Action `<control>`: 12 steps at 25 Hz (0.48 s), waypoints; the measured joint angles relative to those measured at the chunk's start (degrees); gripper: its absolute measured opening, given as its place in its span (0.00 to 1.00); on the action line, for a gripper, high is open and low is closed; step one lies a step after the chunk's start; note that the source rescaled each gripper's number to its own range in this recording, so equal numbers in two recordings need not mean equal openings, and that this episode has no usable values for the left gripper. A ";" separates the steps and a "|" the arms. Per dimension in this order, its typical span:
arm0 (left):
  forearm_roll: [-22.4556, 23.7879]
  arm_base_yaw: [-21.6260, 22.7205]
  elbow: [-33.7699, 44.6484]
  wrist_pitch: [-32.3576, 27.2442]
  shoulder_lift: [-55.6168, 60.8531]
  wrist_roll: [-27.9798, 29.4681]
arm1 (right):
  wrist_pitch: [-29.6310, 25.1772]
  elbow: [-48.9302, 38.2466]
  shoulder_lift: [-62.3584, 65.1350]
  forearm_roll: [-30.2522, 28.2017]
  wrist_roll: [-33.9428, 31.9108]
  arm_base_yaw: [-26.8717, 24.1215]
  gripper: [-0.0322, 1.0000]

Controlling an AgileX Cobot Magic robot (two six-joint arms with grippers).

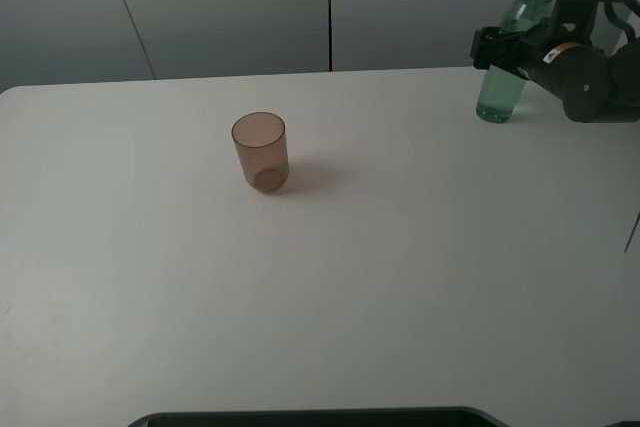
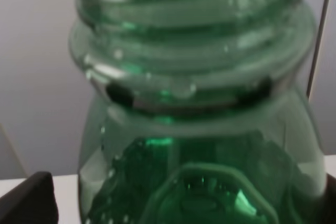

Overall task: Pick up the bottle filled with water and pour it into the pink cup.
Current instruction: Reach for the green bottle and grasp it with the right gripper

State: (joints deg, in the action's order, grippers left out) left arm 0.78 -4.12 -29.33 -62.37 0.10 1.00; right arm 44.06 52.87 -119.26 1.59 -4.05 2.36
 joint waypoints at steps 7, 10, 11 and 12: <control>0.00 0.00 0.00 0.00 0.00 0.00 | -1.45 1.38 -1.53 -0.29 0.66 0.00 1.00; 0.00 0.00 0.00 0.00 0.00 0.00 | -1.45 1.50 -1.53 -0.43 0.66 0.00 0.62; 0.00 0.00 0.00 0.00 0.00 0.00 | -1.24 1.50 -1.53 -0.31 0.77 -0.10 0.25; 0.00 0.00 0.00 0.00 0.00 0.00 | -1.36 1.61 -1.53 -0.07 0.89 -0.13 0.06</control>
State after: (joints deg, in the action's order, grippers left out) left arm 0.78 -4.12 -29.33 -62.37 0.10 1.00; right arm 42.70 54.48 -120.79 1.51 -3.16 2.24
